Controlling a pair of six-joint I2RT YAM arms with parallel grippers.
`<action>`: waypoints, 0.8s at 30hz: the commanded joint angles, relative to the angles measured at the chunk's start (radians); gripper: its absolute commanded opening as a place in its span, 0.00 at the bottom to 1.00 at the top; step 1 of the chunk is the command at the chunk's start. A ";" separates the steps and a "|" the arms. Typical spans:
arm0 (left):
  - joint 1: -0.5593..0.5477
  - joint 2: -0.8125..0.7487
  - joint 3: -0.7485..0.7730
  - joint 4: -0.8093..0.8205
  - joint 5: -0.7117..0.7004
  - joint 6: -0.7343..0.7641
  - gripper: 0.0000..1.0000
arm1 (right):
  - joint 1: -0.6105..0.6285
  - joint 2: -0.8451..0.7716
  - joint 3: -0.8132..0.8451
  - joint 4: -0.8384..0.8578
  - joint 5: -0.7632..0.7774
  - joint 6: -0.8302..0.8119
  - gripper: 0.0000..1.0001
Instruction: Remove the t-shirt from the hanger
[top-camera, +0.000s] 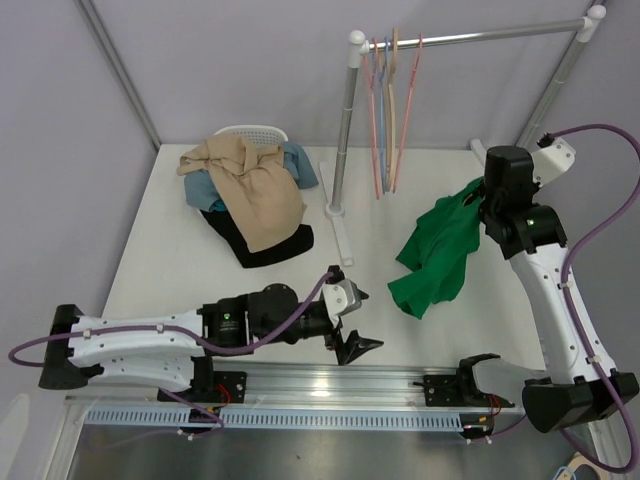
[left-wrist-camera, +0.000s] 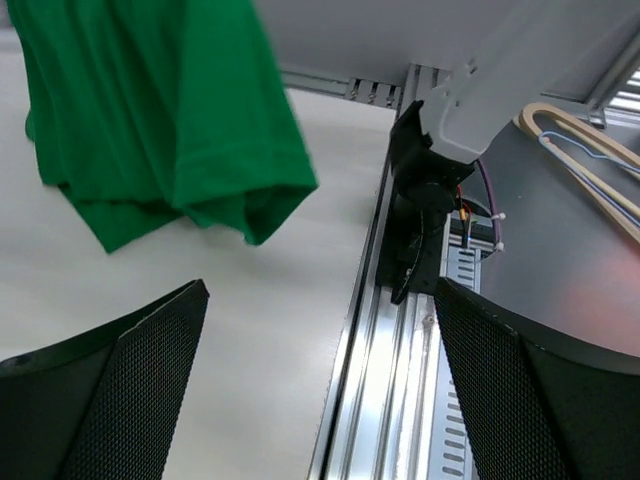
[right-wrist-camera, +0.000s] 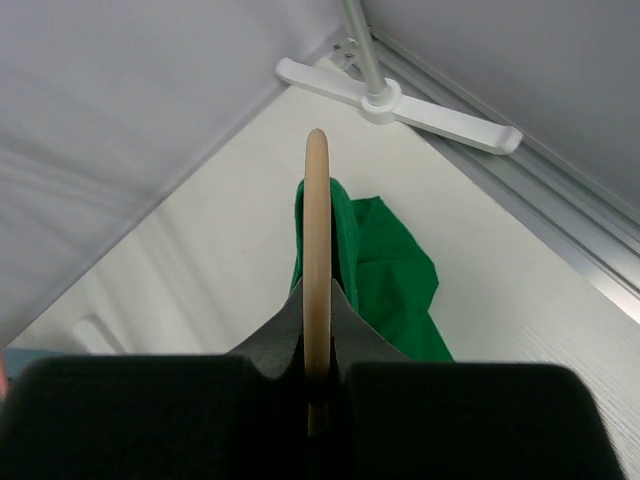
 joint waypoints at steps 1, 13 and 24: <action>-0.037 0.014 0.025 0.198 0.035 0.129 1.00 | 0.012 -0.006 0.003 -0.002 0.129 0.091 0.00; -0.042 0.199 0.105 0.251 -0.081 0.226 1.00 | 0.103 -0.051 -0.051 0.067 0.089 0.070 0.00; 0.075 0.433 0.304 0.085 0.029 0.057 0.01 | 0.164 -0.060 -0.049 0.098 0.106 0.048 0.00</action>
